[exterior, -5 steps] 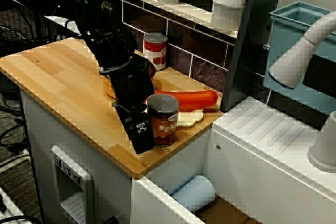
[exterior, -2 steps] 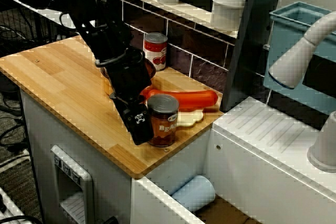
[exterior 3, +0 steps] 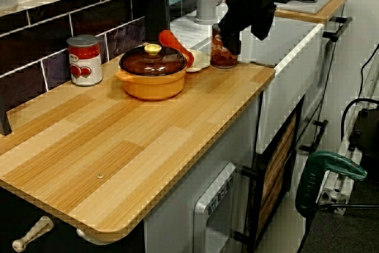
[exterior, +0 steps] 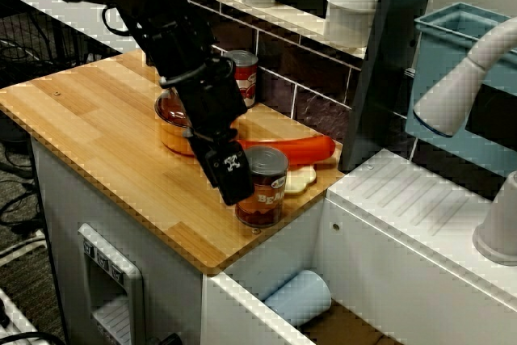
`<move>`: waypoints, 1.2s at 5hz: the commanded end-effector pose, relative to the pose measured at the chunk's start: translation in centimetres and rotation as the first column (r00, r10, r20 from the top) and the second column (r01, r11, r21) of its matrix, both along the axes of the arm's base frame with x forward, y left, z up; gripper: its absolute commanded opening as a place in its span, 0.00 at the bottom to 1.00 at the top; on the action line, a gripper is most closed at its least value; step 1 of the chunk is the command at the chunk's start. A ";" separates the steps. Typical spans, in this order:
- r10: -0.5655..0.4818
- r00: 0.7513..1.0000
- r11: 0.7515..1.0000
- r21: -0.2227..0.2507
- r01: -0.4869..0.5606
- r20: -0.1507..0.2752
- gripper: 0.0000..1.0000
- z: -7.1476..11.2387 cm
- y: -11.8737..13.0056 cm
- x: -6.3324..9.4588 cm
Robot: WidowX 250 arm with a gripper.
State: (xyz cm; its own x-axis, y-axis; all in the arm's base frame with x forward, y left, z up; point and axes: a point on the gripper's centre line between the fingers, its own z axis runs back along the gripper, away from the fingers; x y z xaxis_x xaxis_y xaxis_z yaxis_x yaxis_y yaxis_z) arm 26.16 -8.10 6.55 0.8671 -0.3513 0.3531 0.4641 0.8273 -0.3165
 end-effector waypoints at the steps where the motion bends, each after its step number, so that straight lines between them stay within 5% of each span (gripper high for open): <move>1: -0.041 0.999 0.998 -0.039 0.042 0.020 1.00 -0.2 -1.0 0.9; 3: -0.092 0.995 0.990 -0.110 0.088 -0.035 1.00 -0.8 -1.9 0.0; 5: -0.117 0.989 0.986 -0.131 0.105 -0.088 1.00 -1.9 -2.5 0.5; 6: -0.101 0.993 0.988 -0.121 0.092 -0.066 1.00 -1.3 -1.8 0.7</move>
State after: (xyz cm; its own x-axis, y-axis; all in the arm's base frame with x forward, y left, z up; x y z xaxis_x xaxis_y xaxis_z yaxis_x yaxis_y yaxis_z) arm 26.26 -10.05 3.57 0.8753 -0.3933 0.2813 0.4831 0.7363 -0.4739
